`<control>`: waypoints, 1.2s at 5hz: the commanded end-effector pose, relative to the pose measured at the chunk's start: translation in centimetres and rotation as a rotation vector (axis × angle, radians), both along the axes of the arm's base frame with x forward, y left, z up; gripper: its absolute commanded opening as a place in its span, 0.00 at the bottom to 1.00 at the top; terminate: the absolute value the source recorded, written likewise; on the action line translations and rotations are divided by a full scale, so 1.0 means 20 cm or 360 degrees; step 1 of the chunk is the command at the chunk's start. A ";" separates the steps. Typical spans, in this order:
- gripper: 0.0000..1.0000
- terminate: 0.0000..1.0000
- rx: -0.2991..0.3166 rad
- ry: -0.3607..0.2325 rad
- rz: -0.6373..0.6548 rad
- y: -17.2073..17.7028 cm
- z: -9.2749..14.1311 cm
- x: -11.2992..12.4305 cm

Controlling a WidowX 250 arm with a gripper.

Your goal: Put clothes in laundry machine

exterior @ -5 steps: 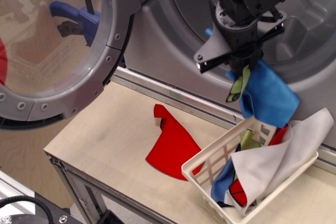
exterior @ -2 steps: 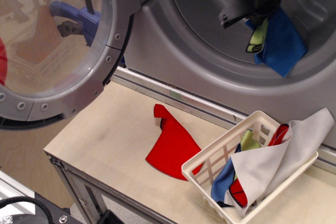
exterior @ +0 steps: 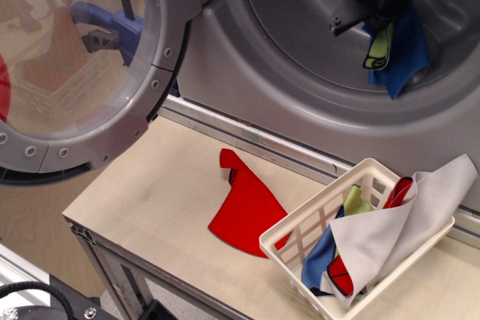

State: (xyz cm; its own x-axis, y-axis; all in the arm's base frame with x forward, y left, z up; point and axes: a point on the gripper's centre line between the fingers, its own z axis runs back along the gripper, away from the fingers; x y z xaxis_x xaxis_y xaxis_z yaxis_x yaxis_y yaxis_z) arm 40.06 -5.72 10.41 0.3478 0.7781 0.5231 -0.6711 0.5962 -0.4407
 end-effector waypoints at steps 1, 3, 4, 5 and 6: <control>1.00 0.00 -0.0013 -0.0178 0.0126 0.02 0.11 0.06; 1.00 0.00 -0.0096 0.0012 0.0040 0.02 0.13 -0.03; 1.00 0.00 -0.0153 0.0025 -0.0003 -0.01 0.15 -0.16; 1.00 0.00 -0.0181 0.0050 -0.0093 -0.02 0.17 -0.31; 1.00 0.00 -0.0215 0.0189 -0.0138 -0.01 0.16 -0.42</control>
State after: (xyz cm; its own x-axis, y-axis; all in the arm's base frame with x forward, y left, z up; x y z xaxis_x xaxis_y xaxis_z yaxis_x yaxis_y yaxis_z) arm 31.51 -6.18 11.37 0.4947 0.7995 0.3406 -0.6954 0.5992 -0.3967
